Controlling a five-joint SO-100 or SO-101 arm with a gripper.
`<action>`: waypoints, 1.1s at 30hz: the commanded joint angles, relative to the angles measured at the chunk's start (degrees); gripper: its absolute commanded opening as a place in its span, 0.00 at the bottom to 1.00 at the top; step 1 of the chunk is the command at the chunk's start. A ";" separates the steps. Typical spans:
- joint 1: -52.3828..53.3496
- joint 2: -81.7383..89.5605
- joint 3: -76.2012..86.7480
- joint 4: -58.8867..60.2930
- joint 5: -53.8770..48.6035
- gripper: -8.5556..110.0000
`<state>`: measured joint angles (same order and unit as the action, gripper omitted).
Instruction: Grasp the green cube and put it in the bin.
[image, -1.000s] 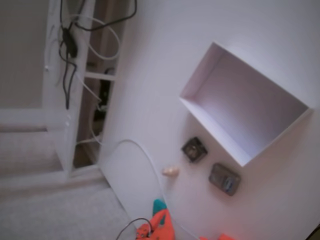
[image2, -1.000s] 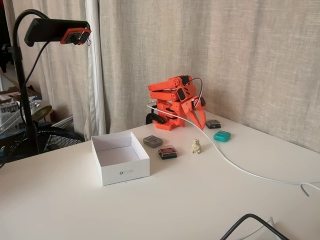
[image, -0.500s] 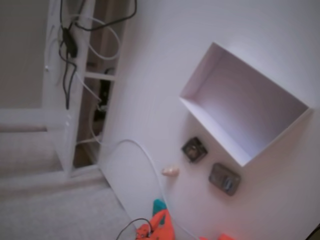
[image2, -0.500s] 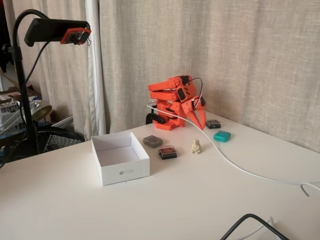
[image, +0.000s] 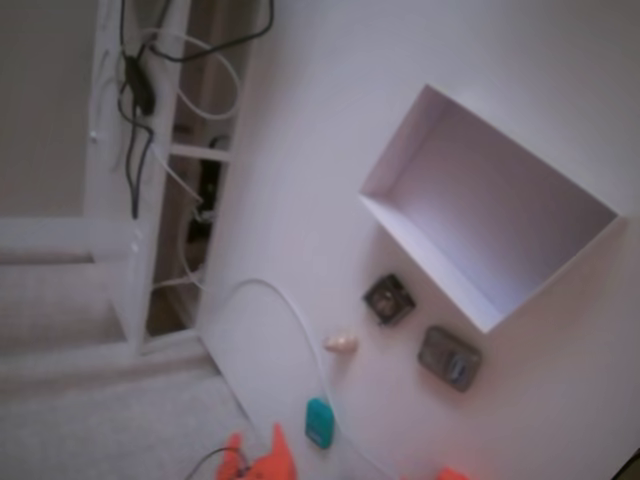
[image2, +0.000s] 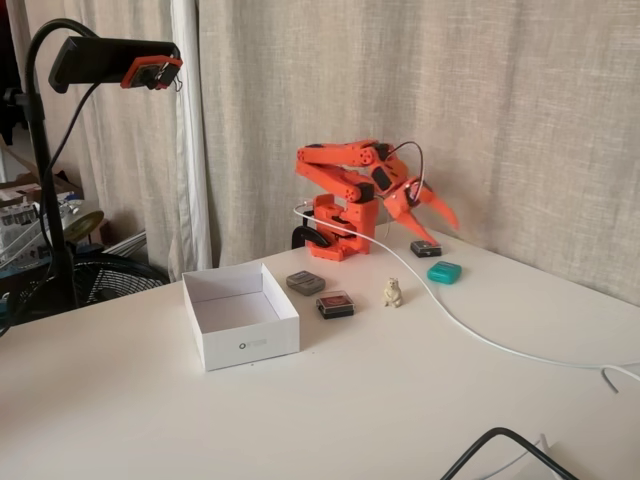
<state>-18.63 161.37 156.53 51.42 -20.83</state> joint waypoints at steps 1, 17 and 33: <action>-1.93 -6.50 -8.61 -1.67 0.09 0.38; -9.14 -27.25 -73.30 34.01 1.76 0.48; -16.26 -39.29 -41.31 34.45 1.05 0.49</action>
<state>-34.80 122.61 109.34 88.42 -19.25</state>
